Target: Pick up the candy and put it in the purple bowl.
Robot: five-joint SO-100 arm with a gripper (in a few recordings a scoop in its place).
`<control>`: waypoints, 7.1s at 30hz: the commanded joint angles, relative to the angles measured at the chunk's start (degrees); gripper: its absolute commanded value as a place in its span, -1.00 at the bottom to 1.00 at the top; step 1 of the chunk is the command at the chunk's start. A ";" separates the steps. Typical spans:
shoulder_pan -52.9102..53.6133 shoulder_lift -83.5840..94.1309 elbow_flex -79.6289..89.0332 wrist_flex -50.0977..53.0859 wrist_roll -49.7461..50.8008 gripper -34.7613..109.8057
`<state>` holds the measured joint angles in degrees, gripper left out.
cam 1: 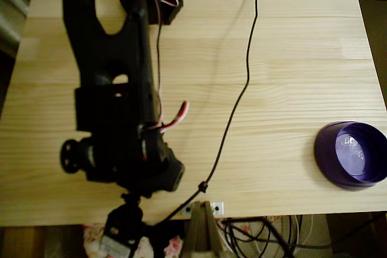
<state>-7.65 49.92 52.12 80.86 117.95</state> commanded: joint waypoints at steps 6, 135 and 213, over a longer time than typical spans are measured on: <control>1.23 1.93 -5.98 -1.05 -1.41 0.01; 4.39 -7.82 -21.36 15.47 -4.92 -0.41; 8.79 18.90 22.68 -13.80 -14.68 0.11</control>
<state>0.09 67.32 79.89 66.71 103.01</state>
